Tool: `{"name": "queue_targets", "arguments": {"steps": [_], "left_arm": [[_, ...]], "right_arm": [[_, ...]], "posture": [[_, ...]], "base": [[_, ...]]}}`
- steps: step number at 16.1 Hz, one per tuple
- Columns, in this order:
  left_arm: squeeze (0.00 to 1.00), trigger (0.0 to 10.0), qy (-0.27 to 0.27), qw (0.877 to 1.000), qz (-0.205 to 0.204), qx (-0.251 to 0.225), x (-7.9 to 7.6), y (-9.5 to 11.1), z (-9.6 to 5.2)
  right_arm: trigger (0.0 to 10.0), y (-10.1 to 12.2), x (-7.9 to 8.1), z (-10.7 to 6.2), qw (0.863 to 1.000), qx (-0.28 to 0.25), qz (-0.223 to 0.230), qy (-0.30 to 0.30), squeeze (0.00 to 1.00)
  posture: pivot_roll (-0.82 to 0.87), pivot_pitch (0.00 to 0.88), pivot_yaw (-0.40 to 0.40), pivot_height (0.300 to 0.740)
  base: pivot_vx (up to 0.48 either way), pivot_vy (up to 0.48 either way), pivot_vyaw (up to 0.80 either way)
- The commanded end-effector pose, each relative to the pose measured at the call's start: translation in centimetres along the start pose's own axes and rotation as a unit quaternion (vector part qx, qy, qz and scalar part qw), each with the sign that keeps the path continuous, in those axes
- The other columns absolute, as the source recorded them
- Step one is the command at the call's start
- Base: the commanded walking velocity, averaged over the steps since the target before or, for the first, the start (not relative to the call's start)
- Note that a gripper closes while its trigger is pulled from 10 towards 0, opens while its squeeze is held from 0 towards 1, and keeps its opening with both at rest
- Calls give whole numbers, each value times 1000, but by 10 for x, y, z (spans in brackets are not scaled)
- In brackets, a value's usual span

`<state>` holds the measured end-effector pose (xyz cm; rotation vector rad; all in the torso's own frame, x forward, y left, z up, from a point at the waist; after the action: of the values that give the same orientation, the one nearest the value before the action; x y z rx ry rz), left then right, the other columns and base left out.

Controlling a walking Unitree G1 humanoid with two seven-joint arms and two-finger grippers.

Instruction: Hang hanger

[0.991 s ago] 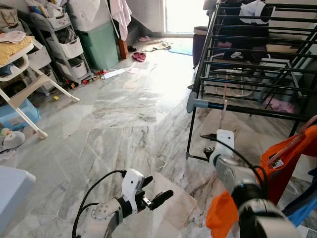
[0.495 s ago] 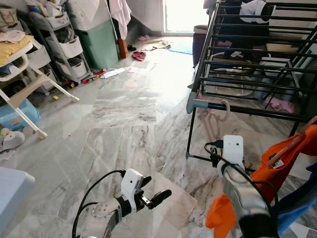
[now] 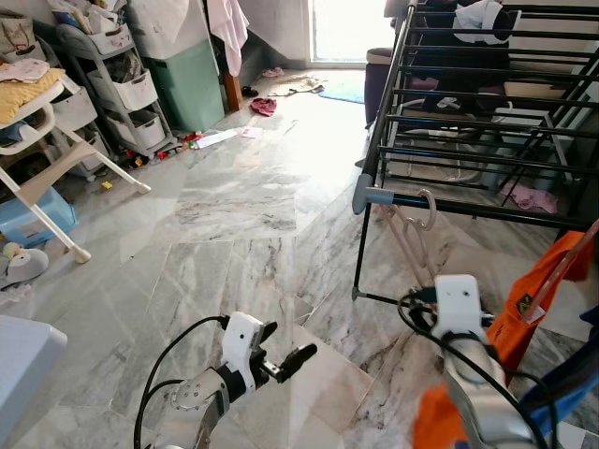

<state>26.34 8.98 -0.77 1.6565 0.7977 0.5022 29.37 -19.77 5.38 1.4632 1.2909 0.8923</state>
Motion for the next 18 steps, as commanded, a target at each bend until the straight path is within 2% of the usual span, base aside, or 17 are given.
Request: {"name": "queue_targets", "arguments": {"steps": [1, 5, 7, 9, 10, 11, 12, 13, 14, 15, 18], "left_arm": [[0, 10000, 20, 1000, 5, -5, 5, 1, -4], [0, 10000, 91, 995, 25, 13, 31, -9, -17], [0, 10000, 108, 993, 30, 20, 37, -11, -21], [0, 10000, 157, 986, 60, -2, 50, 5, -30], [0, 10000, 192, 979, 67, -16, 59, 15, -35], [0, 10000, 207, 975, 80, -19, 63, 18, -39], [0, 10000, 218, 973, 76, -22, 65, 22, -38], [0, 10000, 230, 970, 72, -27, 66, 25, -38], [0, 10000, 241, 967, 74, -27, 69, 28, -38], [0, 10000, 246, 966, 73, -31, 66, 36, -36], [0, 10000, 270, 959, 72, -46, 59, 55, -34]], "right_arm": [[10000, 12, 0, -2, 1000, -31, 0, 4, 1000], [10000, 11, -4, -22, 997, -66, -17, 21, 1000], [10000, 7, -4, -29, 998, -65, -12, 17, 1000], [10000, 6, 3, -34, 997, -70, -11, 23, 1000], [10000, 12, 13, -35, 995, -84, -19, 44, 1000], [10000, 17, 19, -36, 994, -90, -20, 60, 1000], [10000, 20, 23, -35, 992, -92, -21, 79, 1000], [10000, 21, 28, -34, 989, -95, -31, 106, 737], [10000, 21, 33, -31, 986, -97, -53, 124, 239], [10000, 29, 34, -29, 985, -107, -53, 128, 0], [10000, 34, 37, -26, 982, -115, -59, 137, 0]], "posture": [[-181, 0, 89, 740], [-198, 0, 109, 740], [-202, 0, 112, 740], [-194, 0, 99, 740], [-190, 0, 84, 740], [-176, 0, 84, 740], [-157, 0, 81, 740], [-153, 0, 87, 740], [-162, 0, 80, 740], [-155, 0, 81, 740], [-144, 0, 86, 740]], "base": [[0, 0, 0], [0, 0, 0], [0, 0, 0], [0, 0, 0], [0, 0, 0], [0, 0, 0], [0, 0, 0], [0, 0, 0], [0, 0, 0], [0, 0, 0], [0, 0, 635]]}}
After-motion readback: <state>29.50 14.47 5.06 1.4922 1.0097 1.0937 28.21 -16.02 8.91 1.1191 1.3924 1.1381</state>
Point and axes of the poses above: a point about 5 cm out from each wrist's last joint towards the gripper, its own z axis pointing out of the wrist towards the gripper, its own y axis along the axis of the wrist's last joint, x = y × z, the point moved 3 cm from there along z, pointing out of the wrist towards the gripper, and after that the axes turned 11 degrees about z, right-handed, at the moved point
